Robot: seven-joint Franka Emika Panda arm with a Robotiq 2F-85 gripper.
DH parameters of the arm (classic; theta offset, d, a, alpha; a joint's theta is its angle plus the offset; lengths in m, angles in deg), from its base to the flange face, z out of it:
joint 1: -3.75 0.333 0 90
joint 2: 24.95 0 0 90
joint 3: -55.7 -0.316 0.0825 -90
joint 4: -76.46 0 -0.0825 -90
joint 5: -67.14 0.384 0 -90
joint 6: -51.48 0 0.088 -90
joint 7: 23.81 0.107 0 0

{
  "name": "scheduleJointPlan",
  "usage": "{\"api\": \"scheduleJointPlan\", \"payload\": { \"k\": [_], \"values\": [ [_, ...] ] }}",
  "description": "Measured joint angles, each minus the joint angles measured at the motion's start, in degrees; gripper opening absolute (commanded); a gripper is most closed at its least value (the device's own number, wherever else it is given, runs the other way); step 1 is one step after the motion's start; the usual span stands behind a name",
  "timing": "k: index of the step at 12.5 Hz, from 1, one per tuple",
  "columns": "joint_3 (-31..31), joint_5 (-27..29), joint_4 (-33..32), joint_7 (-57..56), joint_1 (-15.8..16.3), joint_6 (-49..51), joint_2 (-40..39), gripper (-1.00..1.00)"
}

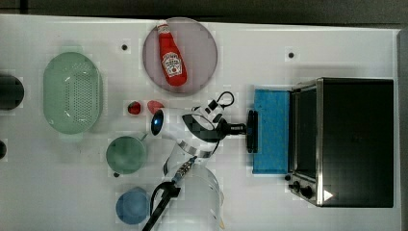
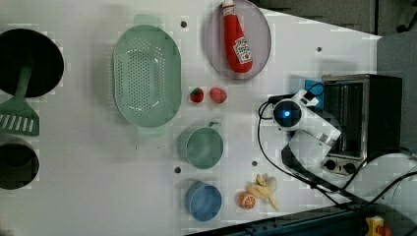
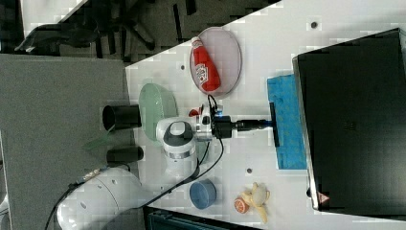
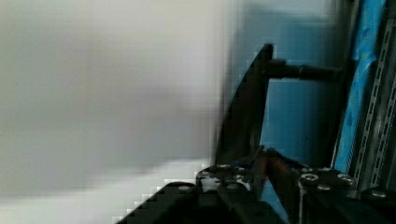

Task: Flap open oven.

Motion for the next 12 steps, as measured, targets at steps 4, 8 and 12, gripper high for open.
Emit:
{"api": "scheduleJointPlan", "payload": {
  "k": [4,8,12],
  "values": [
    [1.61,12.65,1.68,0.31,-0.81,-3.05,1.01,-0.65],
    [0.75,40.36,1.45,0.38,-2.06,-6.69,11.01,-0.65],
    [-0.57,53.66,1.68,0.45,-0.76,-1.59,25.21,-0.65]
  ]
}}
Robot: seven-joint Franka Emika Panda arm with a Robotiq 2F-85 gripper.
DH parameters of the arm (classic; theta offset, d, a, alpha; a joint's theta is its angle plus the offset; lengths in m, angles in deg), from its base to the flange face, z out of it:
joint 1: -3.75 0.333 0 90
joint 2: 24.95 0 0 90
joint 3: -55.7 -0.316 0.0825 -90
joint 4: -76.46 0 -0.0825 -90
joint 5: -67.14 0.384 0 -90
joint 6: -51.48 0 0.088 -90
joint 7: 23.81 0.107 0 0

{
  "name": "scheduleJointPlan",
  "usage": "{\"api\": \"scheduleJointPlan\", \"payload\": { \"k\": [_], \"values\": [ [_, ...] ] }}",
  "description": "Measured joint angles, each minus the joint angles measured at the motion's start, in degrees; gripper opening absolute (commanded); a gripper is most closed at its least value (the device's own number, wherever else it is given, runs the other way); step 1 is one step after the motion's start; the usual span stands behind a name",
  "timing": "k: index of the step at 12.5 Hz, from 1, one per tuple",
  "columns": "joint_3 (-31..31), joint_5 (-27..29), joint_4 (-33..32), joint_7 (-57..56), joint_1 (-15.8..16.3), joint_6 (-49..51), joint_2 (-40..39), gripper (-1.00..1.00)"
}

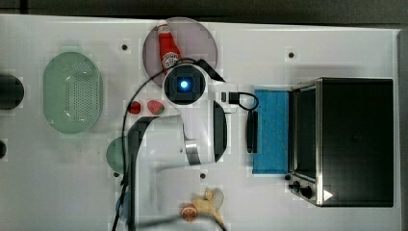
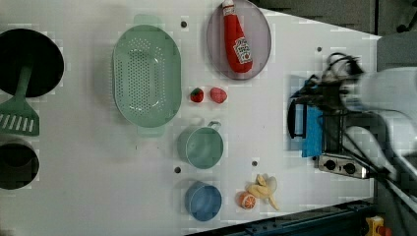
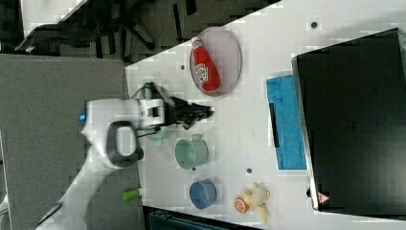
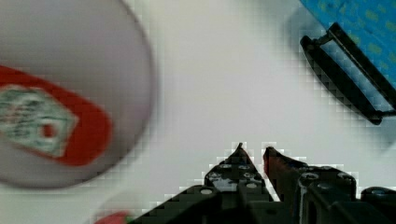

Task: Flap open oven.

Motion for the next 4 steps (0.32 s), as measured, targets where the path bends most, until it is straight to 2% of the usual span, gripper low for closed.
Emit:
{"api": "scheduleJointPlan", "payload": {
  "k": [4],
  "values": [
    [1.64,1.21,4.25,0.00,0.45,11.95,11.86,-0.65]
  ]
}}
